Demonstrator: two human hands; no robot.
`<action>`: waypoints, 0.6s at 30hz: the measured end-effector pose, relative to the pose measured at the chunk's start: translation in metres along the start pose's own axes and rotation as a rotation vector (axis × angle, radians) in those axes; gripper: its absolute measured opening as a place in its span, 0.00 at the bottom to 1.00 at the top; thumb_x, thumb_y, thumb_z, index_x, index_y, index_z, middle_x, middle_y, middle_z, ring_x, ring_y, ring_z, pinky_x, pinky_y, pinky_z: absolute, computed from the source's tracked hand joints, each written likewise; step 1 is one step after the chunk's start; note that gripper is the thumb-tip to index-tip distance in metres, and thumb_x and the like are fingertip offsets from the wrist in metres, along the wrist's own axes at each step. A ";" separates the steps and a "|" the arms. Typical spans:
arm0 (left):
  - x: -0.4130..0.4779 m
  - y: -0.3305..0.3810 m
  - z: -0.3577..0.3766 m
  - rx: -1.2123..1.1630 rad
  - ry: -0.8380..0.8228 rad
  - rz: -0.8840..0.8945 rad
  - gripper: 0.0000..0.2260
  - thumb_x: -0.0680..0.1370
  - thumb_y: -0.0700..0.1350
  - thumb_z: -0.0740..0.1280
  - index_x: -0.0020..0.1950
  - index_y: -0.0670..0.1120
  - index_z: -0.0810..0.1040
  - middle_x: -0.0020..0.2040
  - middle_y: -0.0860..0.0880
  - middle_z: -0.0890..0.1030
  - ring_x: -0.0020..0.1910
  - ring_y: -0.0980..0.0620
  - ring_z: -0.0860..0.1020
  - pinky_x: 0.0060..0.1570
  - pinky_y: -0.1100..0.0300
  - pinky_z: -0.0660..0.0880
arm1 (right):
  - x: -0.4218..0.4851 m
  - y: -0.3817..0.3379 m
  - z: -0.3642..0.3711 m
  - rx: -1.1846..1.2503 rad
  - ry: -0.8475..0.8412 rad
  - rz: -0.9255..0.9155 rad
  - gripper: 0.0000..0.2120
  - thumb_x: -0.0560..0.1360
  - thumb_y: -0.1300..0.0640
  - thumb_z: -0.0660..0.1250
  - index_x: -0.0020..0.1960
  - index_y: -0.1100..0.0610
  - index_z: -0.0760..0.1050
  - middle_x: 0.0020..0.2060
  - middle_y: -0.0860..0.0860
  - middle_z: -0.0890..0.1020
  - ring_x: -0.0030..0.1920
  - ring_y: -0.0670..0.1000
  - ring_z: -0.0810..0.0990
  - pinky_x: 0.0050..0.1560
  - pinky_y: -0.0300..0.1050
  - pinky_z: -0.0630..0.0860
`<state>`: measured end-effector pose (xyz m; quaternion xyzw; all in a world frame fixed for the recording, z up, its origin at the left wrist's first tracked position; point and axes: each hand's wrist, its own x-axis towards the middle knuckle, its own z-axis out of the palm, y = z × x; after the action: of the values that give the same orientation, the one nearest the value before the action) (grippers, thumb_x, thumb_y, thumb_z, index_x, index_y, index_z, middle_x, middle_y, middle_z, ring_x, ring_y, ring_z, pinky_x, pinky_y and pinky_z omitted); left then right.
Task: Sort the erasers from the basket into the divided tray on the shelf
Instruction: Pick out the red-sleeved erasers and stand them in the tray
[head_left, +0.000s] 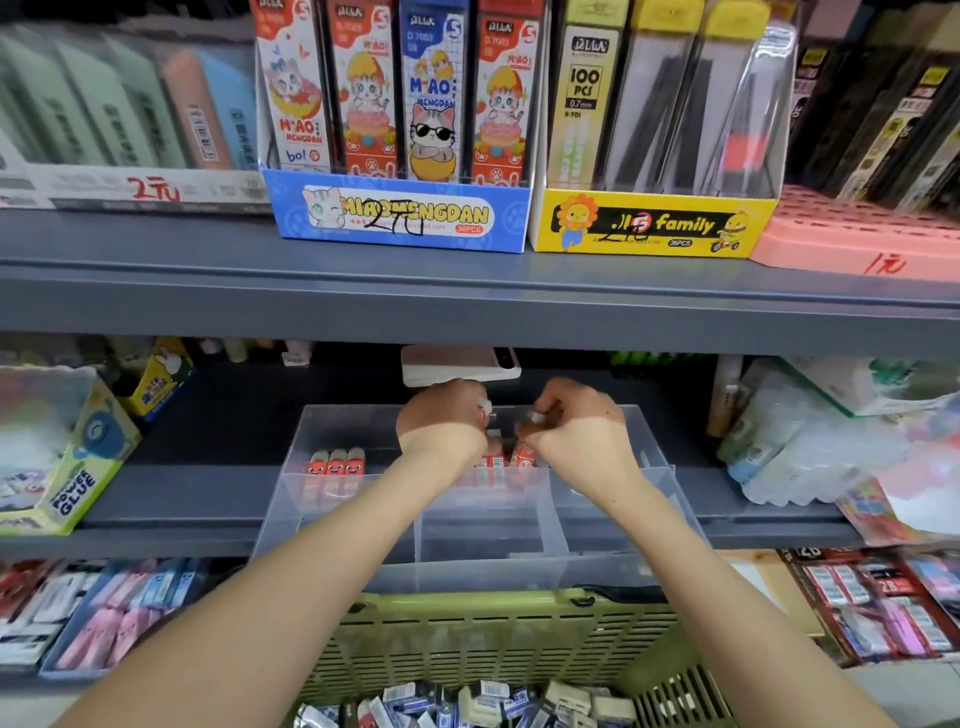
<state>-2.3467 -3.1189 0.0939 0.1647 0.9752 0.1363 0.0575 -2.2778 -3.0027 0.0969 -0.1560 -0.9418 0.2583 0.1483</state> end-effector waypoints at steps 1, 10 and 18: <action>-0.001 0.000 0.000 -0.007 -0.005 0.000 0.08 0.73 0.45 0.70 0.38 0.49 0.73 0.41 0.49 0.80 0.41 0.47 0.78 0.36 0.61 0.70 | 0.003 -0.003 0.001 -0.037 -0.038 0.003 0.07 0.68 0.57 0.69 0.36 0.52 0.71 0.29 0.45 0.74 0.36 0.51 0.74 0.34 0.40 0.67; -0.003 -0.005 -0.009 -0.083 -0.062 0.079 0.07 0.72 0.46 0.72 0.43 0.52 0.74 0.46 0.51 0.81 0.45 0.47 0.79 0.43 0.59 0.76 | 0.020 -0.015 0.001 -0.434 -0.315 -0.093 0.08 0.74 0.49 0.61 0.37 0.47 0.75 0.36 0.47 0.78 0.40 0.53 0.75 0.31 0.38 0.63; -0.008 -0.020 -0.023 -0.876 -0.026 -0.056 0.06 0.75 0.44 0.70 0.39 0.48 0.76 0.36 0.51 0.77 0.34 0.52 0.74 0.32 0.64 0.70 | 0.018 -0.023 0.010 -0.537 -0.237 -0.043 0.07 0.72 0.51 0.64 0.43 0.45 0.81 0.45 0.46 0.83 0.54 0.54 0.76 0.52 0.43 0.67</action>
<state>-2.3488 -3.1453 0.1104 0.0999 0.8285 0.5335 0.1377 -2.3028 -3.0191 0.1050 -0.1384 -0.9903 0.0128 -0.0039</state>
